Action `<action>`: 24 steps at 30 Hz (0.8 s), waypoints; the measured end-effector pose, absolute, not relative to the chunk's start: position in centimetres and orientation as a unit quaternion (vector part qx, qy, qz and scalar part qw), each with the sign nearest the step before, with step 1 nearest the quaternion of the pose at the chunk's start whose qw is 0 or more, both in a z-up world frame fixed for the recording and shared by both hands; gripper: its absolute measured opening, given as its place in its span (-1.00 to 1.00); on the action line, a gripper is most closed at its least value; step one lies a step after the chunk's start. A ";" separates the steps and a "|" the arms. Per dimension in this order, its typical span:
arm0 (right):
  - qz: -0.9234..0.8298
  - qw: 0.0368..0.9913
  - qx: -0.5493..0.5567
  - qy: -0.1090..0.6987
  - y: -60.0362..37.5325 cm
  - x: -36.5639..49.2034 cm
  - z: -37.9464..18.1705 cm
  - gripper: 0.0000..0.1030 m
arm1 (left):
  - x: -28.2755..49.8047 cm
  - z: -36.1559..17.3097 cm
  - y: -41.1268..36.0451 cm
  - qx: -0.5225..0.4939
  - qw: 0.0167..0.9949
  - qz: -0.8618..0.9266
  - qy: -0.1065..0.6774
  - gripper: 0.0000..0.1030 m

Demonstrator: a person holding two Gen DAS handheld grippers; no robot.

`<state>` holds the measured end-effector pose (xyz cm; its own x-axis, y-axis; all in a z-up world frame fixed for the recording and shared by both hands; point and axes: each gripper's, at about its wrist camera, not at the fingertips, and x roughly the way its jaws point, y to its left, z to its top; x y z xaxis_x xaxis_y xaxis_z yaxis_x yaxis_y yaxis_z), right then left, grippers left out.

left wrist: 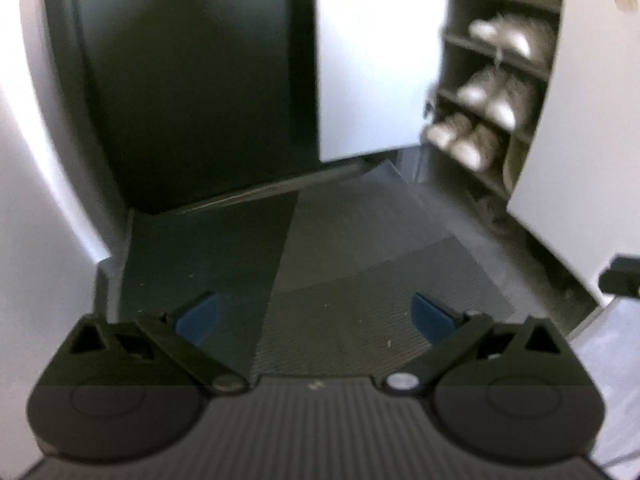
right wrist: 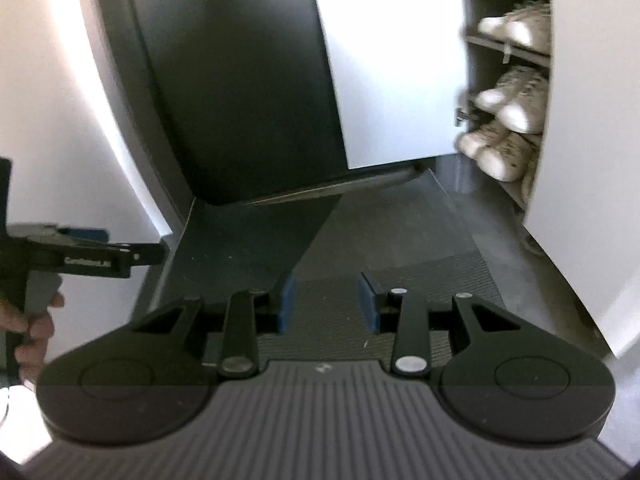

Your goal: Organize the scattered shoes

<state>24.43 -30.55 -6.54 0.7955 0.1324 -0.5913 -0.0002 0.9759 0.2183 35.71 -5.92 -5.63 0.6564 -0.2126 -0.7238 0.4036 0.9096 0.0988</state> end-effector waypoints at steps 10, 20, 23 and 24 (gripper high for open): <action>0.071 0.944 0.140 0.292 -27.7 25.6 -18.3 -0.25 | 31.8 -17.1 -3.6 0.122 0.901 -0.152 0.387 0.99; 0.095 0.923 0.198 0.316 -26.8 18.8 -11.1 -0.25 | 23.2 -5.4 -0.6 0.090 0.922 -0.117 0.357 0.99; 0.097 0.936 0.173 0.291 -25.7 15.8 -6.9 -0.25 | 20.4 -1.1 -0.5 0.092 0.930 -0.114 0.338 0.99; 0.097 0.940 0.165 0.282 -25.5 14.8 -5.4 -0.21 | 19.1 0.1 -0.3 0.090 0.934 -0.111 0.327 0.99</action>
